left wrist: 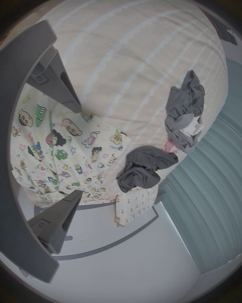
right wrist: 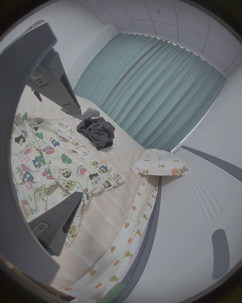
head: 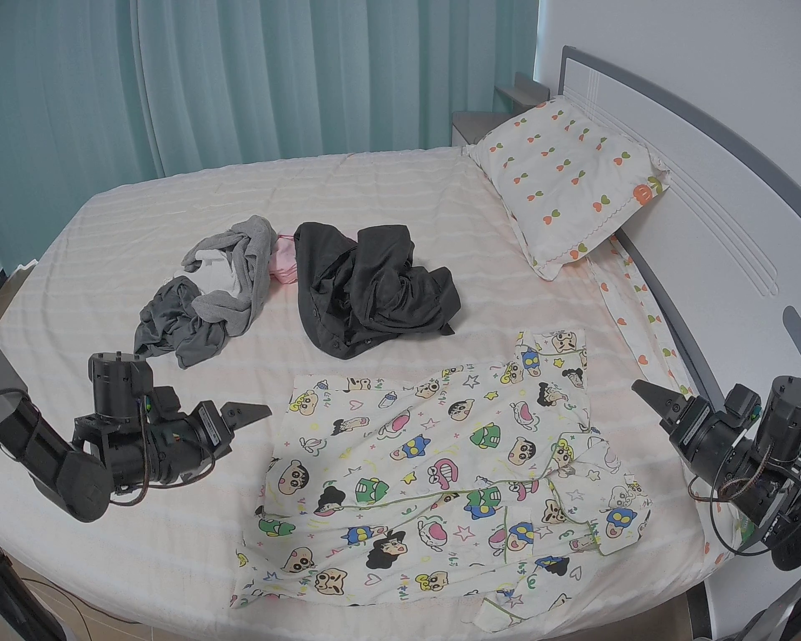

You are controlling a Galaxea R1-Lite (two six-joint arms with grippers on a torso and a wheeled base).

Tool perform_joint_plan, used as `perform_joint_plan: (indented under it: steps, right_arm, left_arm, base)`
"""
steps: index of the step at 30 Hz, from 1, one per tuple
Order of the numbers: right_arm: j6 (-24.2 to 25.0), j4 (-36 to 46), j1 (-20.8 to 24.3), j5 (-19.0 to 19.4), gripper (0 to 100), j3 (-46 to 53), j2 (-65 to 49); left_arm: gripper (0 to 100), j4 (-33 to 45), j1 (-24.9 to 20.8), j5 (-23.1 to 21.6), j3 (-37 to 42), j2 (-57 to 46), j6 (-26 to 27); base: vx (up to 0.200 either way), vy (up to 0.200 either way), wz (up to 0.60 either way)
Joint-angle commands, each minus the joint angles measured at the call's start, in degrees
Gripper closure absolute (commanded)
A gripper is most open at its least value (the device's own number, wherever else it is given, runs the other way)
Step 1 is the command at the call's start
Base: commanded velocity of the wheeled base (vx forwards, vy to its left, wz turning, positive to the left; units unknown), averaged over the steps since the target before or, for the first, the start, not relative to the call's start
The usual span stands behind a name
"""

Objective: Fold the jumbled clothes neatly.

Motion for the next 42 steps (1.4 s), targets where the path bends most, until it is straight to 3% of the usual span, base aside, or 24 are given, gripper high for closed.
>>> perform_joint_plan:
  steps: [1,24,33,42]
  right_arm:
    - [-0.04,-0.26,1.89,-0.08,0,0.89,-1.14]
    - [-0.39,-0.44,3.12,-0.25,0,1.68,-1.50]
    - [-0.30,-0.17,3.82,0.10,0,2.38,-0.62]
    - [-0.30,-0.52,6.90,-0.16,0,3.26,3.51]
  left_arm:
    - [0,-0.26,-1.70,0.89,4.77,-2.47,0.51]
    - [0,-0.26,-8.21,6.51,8.29,-4.49,-3.01]
    - [0,-0.35,-8.74,6.51,8.91,-4.05,-2.74]
    - [0,-0.35,-9.70,8.88,4.86,-2.21,-2.92]
  base:
    - [0.000,0.000,0.00]
    - [0.000,0.000,0.00]
    - [-0.200,0.000,0.00]
    - [0.000,0.000,0.00]
